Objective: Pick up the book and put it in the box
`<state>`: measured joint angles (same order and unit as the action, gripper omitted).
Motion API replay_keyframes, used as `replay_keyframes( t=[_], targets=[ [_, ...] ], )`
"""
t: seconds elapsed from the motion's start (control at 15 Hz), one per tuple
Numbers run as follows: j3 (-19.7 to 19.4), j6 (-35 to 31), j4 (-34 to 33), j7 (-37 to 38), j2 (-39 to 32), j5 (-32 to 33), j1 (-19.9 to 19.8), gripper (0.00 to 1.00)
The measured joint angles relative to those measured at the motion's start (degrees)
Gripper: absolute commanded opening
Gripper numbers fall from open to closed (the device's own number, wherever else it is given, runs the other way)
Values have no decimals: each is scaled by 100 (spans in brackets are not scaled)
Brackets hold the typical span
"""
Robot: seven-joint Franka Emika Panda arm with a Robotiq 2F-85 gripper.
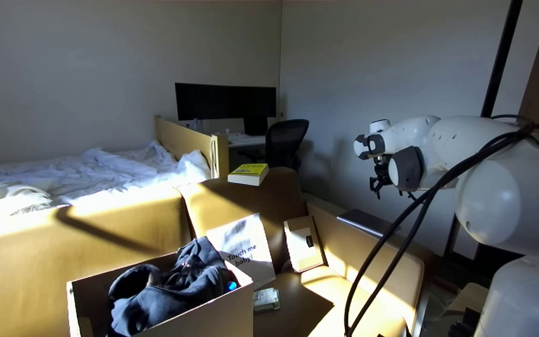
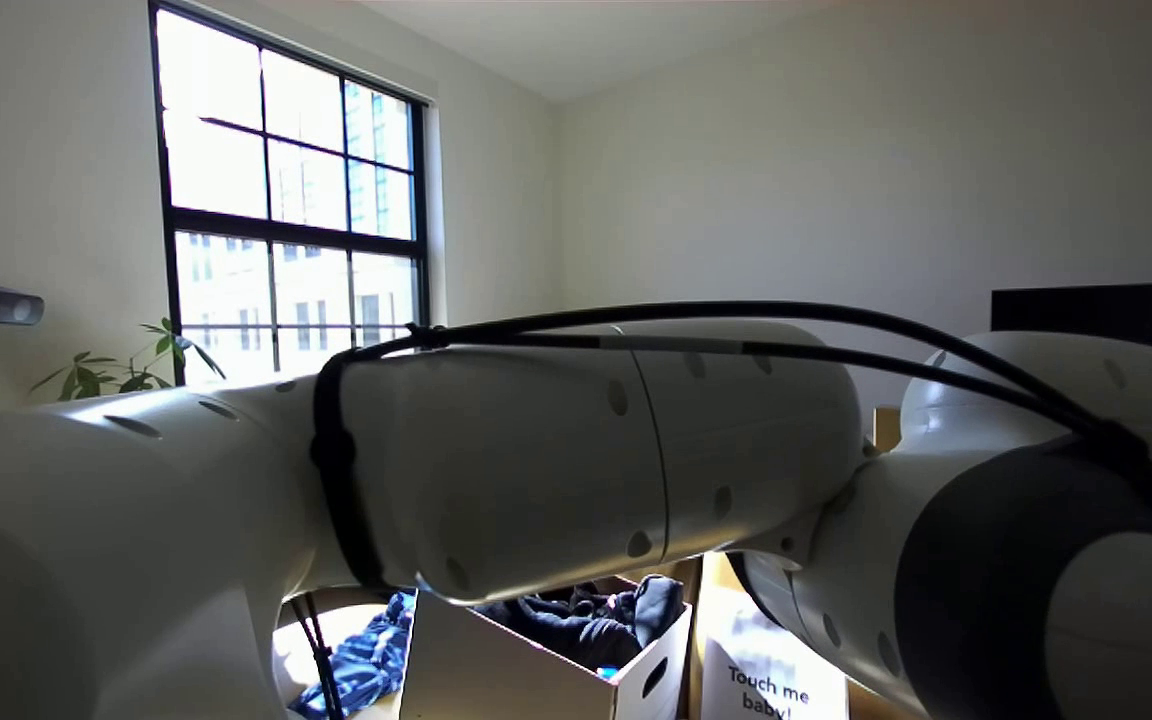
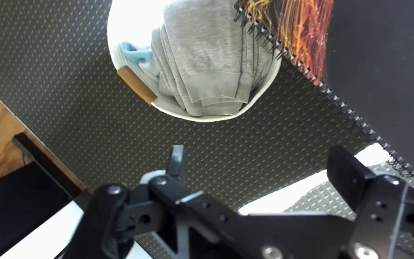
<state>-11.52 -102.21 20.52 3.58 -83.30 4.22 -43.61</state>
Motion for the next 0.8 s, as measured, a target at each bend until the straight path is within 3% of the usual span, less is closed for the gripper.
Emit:
replay_keyframes(
  t=[0.47,0.8],
  targets=[
    [24,-703,84,-1516,-159,181,225,100],
    [36,-748,84,-1751,-162,181,124,100]
  ],
)
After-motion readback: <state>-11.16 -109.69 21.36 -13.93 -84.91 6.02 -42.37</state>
